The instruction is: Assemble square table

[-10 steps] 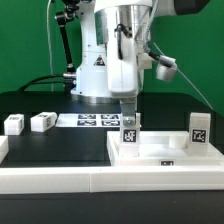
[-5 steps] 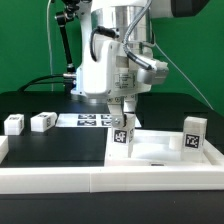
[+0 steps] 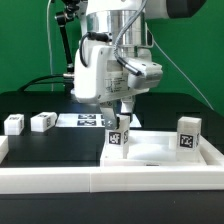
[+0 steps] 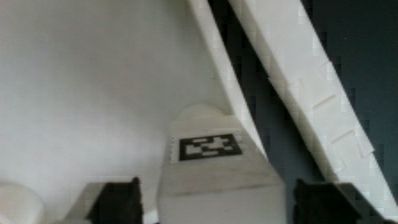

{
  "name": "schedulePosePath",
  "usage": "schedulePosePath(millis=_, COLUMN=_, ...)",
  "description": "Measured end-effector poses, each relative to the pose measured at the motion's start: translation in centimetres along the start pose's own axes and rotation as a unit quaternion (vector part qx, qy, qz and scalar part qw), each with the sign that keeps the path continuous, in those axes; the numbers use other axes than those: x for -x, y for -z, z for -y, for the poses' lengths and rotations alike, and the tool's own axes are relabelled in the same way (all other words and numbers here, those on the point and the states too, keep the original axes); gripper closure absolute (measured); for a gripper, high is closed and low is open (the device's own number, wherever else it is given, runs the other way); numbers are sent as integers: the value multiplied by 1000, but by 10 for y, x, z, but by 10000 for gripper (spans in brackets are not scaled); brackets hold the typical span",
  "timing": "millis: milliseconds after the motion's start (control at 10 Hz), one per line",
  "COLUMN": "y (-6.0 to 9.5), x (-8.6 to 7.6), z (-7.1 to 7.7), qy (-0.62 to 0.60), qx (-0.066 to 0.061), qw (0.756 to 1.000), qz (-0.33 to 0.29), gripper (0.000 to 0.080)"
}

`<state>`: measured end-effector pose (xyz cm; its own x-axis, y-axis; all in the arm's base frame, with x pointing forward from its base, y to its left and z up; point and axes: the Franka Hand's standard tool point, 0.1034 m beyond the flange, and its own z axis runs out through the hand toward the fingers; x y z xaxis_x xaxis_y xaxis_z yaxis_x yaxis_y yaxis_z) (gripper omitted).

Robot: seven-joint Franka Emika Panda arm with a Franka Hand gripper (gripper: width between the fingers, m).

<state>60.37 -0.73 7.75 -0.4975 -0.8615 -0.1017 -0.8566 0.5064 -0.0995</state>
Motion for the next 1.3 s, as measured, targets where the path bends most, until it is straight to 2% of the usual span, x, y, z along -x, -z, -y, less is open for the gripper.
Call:
schedulePosePath(millis=100, y=0, x=0, z=0, qy=3, qx=0, qw=1000, qz=0, gripper=234)
schedulePosePath(millis=200, y=4, x=3, z=2, qy=24, qx=-6, qw=1000, qz=3, gripper=234)
schedulePosePath(millis=300, y=10, x=10, z=0, qy=33, qx=-8, qw=999, qz=8, gripper=165)
schedulePosePath(millis=500, y=22, x=19, z=-7, qy=52, qx=-10, qw=998, qz=17, gripper=154)
schedulePosePath(millis=600, y=26, x=24, z=-11, qy=92, qx=-6, qw=996, qz=20, gripper=154)
schedulePosePath(millis=700, y=25, x=26, z=-15, qy=122, qx=-1, qw=992, qz=21, gripper=151)
schedulePosePath(millis=1100, y=21, x=26, z=-18, qy=121, qx=-1, qw=992, qz=19, gripper=151)
schedulePosePath(millis=1300, y=11, x=27, z=-38, qy=135, qx=3, qw=991, qz=11, gripper=151)
